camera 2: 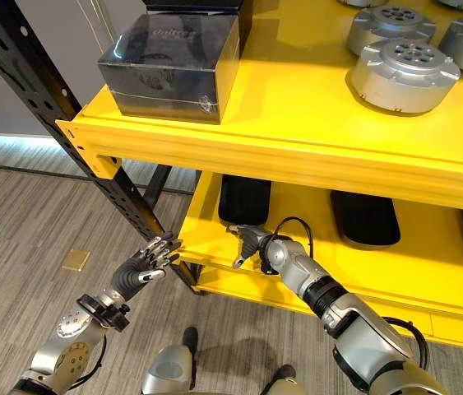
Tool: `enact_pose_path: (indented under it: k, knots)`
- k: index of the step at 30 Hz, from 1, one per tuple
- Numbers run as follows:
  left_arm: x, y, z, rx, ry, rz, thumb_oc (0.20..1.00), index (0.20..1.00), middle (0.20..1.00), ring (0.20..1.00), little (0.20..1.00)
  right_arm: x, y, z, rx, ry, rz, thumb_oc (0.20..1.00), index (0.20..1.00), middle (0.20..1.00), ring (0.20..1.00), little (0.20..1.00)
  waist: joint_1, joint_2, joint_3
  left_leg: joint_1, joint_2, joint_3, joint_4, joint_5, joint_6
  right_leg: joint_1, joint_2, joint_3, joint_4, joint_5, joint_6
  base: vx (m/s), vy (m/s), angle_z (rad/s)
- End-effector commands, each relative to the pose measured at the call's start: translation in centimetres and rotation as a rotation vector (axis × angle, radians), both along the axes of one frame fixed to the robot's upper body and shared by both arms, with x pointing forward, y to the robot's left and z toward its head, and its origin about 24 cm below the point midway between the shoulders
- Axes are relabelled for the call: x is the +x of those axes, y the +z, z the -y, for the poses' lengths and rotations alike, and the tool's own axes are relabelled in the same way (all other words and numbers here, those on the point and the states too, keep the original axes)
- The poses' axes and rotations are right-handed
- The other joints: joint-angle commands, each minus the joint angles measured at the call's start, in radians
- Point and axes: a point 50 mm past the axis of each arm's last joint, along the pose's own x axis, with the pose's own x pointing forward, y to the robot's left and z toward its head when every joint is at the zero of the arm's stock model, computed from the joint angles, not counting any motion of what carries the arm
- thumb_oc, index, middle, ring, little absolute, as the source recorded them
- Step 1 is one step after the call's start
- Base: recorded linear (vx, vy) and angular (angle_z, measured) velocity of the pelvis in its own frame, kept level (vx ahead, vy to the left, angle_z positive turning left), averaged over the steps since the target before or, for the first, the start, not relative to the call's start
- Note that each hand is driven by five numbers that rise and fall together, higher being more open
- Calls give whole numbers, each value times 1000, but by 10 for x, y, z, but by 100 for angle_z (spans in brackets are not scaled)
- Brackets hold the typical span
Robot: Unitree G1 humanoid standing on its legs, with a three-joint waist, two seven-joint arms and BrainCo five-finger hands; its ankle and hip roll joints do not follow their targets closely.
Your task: Move parts from the plastic box to the shelf.
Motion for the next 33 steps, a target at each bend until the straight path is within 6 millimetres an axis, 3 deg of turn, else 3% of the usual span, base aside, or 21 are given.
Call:
enact_pose_path:
  k: [1,17,20,22,27,28,33]
  knots:
    - [9,24,10,-6,-63,117,1000,1000,1000,1000,1000,24,47,-20,47,39,165,1000,1000,1000,1000,1000,29,-18,29,-17,38,74,52,35,-3,22,-44,-14,76,-3,29,0,0,0]
    - [10,27,11,-12,-52,129,1000,1000,1000,1000,1000,27,50,-18,28,49,146,1000,1000,1000,1000,1000,27,-12,46,-25,34,71,60,34,0,11,-47,-8,88,-6,27,0,0,0]
    - [9,28,7,-19,-37,138,1000,1000,1000,1000,1000,18,47,-23,25,125,117,1000,1000,1000,1000,1000,20,-15,53,-29,36,71,62,33,0,7,-46,-1,87,-6,28,0,0,0]
    - [8,29,5,-32,-25,148,1000,1000,1000,1000,1000,11,45,-29,57,166,81,1000,1000,1000,1000,1000,14,-18,56,-30,38,75,61,35,-1,4,-44,2,85,-4,29,-21,5,-1]
    - [3,34,-7,-116,30,192,1000,1000,1000,1000,1000,-34,34,-35,198,294,-62,1000,1000,1000,1000,1000,-23,-36,72,-30,44,92,47,38,1,-9,-34,27,68,3,35,-66,4,-6]
    - [1,35,-10,-138,65,198,1000,1000,1000,1000,1000,-52,34,-35,253,324,-98,1000,1000,1000,1000,1000,-36,-45,74,-28,45,99,44,39,1,-11,-30,35,62,5,38,-78,-24,-4]
    - [-1,41,-10,-216,46,234,1000,1000,1000,1000,1000,-77,34,-29,420,311,-163,1000,1000,1000,1000,1000,-62,-69,67,-16,47,117,28,41,4,-6,-18,52,35,14,42,-67,-35,-10]
